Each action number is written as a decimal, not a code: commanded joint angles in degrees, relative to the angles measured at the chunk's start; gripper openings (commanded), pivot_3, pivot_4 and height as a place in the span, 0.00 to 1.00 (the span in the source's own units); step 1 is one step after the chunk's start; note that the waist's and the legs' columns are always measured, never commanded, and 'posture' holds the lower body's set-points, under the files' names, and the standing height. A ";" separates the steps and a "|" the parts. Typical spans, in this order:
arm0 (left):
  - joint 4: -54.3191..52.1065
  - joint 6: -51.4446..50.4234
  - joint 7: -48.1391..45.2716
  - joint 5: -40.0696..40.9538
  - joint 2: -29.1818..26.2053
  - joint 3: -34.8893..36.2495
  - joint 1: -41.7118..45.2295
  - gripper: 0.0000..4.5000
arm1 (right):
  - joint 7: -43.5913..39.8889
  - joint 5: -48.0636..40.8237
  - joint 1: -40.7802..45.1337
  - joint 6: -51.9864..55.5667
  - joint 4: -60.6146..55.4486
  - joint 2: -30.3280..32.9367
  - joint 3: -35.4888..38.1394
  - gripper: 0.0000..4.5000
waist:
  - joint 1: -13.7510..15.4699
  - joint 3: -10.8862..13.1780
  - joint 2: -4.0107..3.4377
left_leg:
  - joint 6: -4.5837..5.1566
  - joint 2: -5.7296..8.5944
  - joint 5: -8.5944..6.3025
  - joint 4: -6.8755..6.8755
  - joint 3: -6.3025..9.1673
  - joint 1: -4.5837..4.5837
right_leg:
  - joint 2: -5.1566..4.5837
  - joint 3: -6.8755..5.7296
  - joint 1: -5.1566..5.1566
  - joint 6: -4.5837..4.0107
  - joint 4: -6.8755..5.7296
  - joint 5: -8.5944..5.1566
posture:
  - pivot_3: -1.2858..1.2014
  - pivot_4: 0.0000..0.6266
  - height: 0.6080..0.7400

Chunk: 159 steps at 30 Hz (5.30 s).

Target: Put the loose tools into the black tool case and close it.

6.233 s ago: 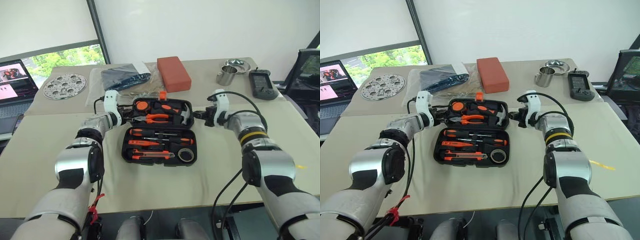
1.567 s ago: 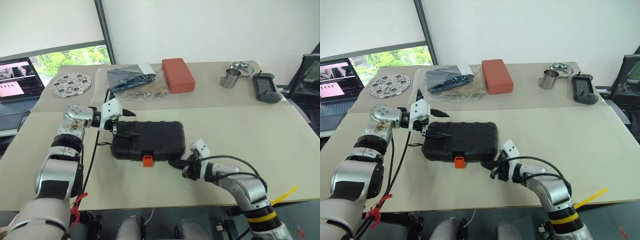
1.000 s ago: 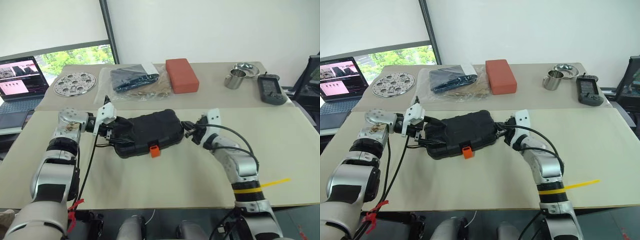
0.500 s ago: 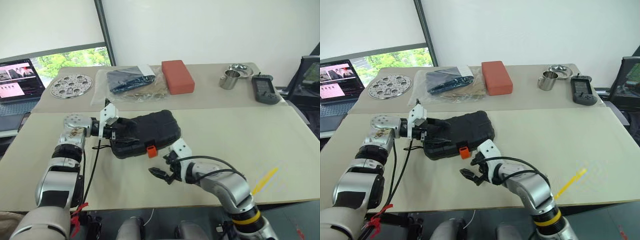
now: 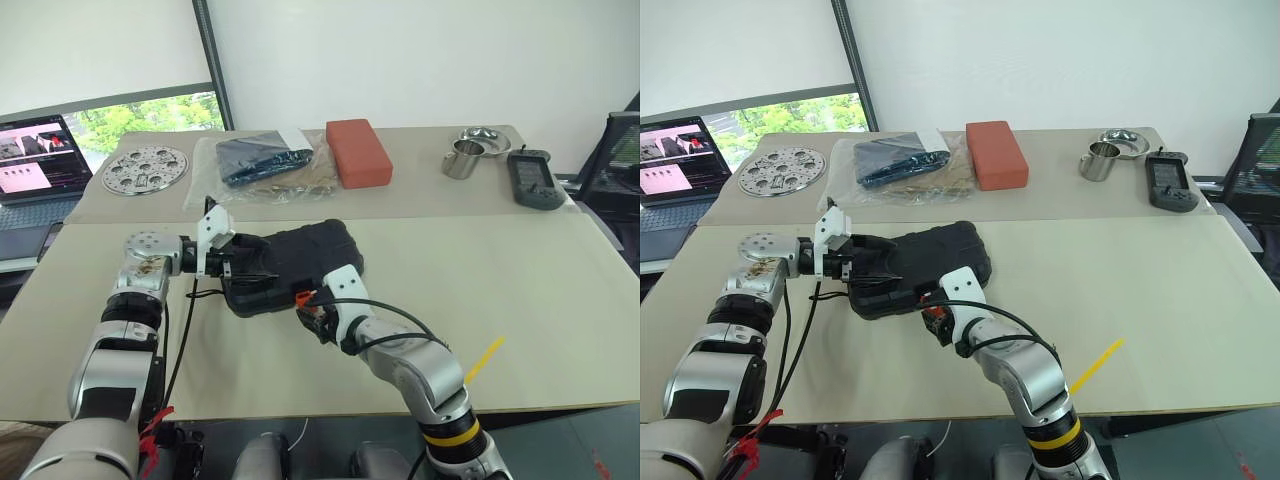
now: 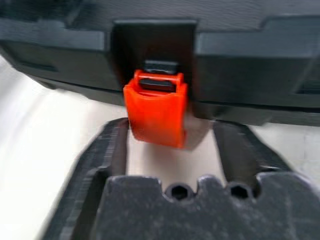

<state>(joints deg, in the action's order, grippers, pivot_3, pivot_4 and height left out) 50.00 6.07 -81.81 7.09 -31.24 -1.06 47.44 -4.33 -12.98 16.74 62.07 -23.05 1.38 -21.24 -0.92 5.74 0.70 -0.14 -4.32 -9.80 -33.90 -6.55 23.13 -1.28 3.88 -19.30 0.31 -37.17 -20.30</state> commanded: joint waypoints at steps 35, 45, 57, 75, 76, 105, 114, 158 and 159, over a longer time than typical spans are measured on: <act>1.01 -0.13 9.42 -0.50 0.86 0.36 2.89 1.00 | -5.83 5.21 9.67 -17.50 13.75 5.47 4.88 0.25 | 0.09 0.03 0.04 | 0.03 0.26 0.01 0.06 0.09 0.16 | -0.15 -0.02 -0.06 0.00 0.04 0.00 | 0.52 0.24 1.00; 3.36 1.03 11.39 -0.79 2.70 0.27 4.26 1.00 | -6.19 8.19 7.27 -15.86 9.80 6.03 3.69 0.63 | -0.13 0.03 0.04 | 0.04 0.29 0.00 0.06 0.07 0.15 | -0.14 -0.01 -0.06 0.00 0.06 0.00 | 0.52 0.24 1.00; 4.63 3.15 9.73 -0.03 3.57 0.29 4.85 1.00 | -2.45 10.40 6.05 -10.30 5.96 1.40 1.91 0.63 | -0.08 0.03 0.05 | 0.04 0.27 0.00 0.08 0.07 0.16 | -0.16 -0.01 -0.09 0.00 0.06 0.00 | 0.52 0.24 1.00; 9.97 5.73 6.80 -1.77 3.60 -0.07 7.04 1.00 | -1.30 12.62 6.42 -14.83 11.15 -0.75 3.00 0.32 | -0.14 0.04 0.05 | 0.04 0.31 0.00 0.08 0.06 0.17 | -0.15 -0.02 -0.12 0.00 0.06 0.00 | 0.52 0.24 1.00; 10.05 5.85 6.80 -1.82 3.62 -0.05 7.06 1.00 | -1.40 12.67 6.36 -14.77 10.89 -0.75 2.88 0.26 | -0.14 0.04 0.05 | 0.04 0.31 0.00 0.09 0.06 0.17 | -0.14 -0.02 -0.12 0.00 0.06 0.00 | 0.52 0.24 1.00; 11.40 6.98 7.35 -2.18 3.54 -0.13 7.34 1.00 | -1.49 13.00 7.67 -14.50 4.36 -0.67 2.95 0.26 | -0.22 0.05 0.06 | 0.04 0.30 0.00 0.09 0.06 0.23 | -0.14 -0.02 -0.19 0.00 0.05 0.00 | 0.52 0.24 1.00; 11.53 7.11 7.45 -2.21 3.51 -0.11 7.33 1.00 | -3.06 12.00 7.10 -13.18 3.25 0.05 2.66 0.26 | -0.26 0.05 0.06 | 0.03 0.30 0.00 0.09 0.05 0.24 | -0.14 -0.02 -0.21 0.00 0.05 0.00 | 0.52 0.24 1.00; 11.06 7.03 8.25 -1.97 3.76 0.06 6.47 1.00 | -11.81 5.59 5.23 -5.54 -4.14 5.56 6.62 0.44 | -0.25 0.05 0.06 | 0.04 0.29 0.00 0.10 0.05 0.25 | -0.14 -0.01 -0.24 0.00 0.04 0.00 | 0.52 0.24 1.00; 11.05 7.03 8.27 -1.96 3.79 0.05 6.46 1.00 | -11.90 5.74 5.08 -5.44 -3.79 5.83 6.31 0.37 | -0.25 0.05 0.06 | 0.04 0.29 0.00 0.10 0.05 0.25 | -0.13 -0.01 -0.24 0.00 0.04 0.00 | 0.52 0.24 1.00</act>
<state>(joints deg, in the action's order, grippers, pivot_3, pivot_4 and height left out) 61.26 12.45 -73.72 5.84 -27.26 -1.00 53.99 -15.98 -6.53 21.80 56.19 -25.26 7.00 -14.64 -1.17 5.79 0.76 -0.10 -4.03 -9.80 -33.80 -6.50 23.37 -1.41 3.86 -19.53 0.31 -37.13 -20.30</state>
